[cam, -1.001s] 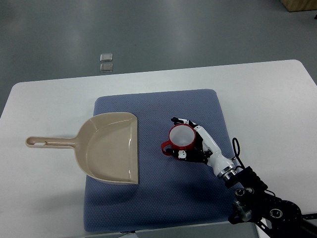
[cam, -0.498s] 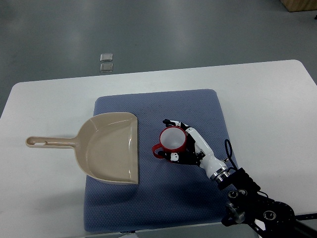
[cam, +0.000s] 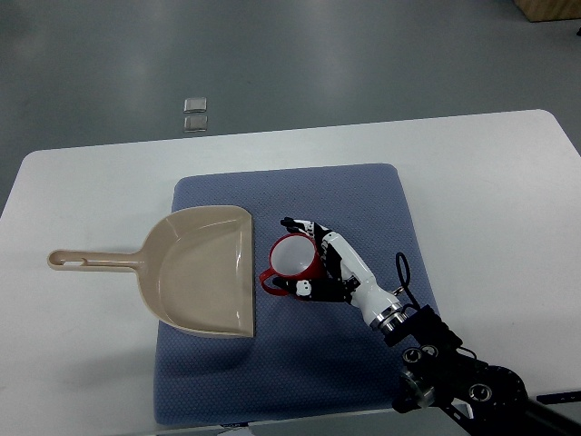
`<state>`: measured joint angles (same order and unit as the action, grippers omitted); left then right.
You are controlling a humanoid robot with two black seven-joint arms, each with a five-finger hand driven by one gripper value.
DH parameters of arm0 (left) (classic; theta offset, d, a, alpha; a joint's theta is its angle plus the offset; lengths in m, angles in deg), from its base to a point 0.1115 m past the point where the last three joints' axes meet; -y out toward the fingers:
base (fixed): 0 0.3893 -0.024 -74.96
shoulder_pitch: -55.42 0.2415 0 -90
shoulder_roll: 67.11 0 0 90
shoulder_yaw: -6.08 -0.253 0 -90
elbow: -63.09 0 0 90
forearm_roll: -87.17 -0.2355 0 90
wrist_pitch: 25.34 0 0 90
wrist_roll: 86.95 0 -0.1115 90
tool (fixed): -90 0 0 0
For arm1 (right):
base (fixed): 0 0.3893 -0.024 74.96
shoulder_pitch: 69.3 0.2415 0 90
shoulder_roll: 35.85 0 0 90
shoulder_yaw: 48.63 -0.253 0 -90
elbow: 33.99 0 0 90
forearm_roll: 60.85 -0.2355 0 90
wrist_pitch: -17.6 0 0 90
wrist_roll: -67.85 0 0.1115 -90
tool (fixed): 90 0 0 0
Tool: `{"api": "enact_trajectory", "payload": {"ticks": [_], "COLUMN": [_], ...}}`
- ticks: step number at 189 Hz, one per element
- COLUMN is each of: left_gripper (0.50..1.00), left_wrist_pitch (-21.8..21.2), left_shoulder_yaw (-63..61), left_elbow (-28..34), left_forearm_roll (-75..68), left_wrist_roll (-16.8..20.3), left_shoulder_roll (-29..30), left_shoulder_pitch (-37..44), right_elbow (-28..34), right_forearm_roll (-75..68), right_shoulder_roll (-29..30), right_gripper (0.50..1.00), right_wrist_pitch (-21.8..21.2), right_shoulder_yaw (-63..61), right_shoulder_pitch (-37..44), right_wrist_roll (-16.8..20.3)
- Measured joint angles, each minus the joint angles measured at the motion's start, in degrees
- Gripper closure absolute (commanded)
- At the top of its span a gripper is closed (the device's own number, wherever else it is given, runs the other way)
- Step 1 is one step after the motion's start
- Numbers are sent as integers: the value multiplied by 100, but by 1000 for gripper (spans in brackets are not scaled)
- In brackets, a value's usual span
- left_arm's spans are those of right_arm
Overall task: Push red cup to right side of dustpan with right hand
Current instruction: 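Push the red mug with the right hand toward the dustpan, then press the red mug against the dustpan's side edge with the right hand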
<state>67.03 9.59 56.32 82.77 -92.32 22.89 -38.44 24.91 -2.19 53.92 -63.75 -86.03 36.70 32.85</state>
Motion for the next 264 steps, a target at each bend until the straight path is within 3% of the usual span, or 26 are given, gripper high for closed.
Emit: {"api": "enact_trajectory", "payload": {"ticks": [264], "left_gripper": [500], "left_wrist_pitch": [0], "left_shoulder_yaw": [0], "left_elbow": [0], "left_forearm_roll": [0], "left_wrist_roll": [0], "left_shoulder_roll": [0], "left_shoulder_pitch": [0], "right_elbow": [-106], "right_forearm_roll": [5], "right_shoulder_roll": [23], "right_gripper": [576], "right_wrist_pitch": [57], "right_shoulder_yaw": [513], "right_shoulder_pitch": [26], "right_wrist_roll": [0]}}
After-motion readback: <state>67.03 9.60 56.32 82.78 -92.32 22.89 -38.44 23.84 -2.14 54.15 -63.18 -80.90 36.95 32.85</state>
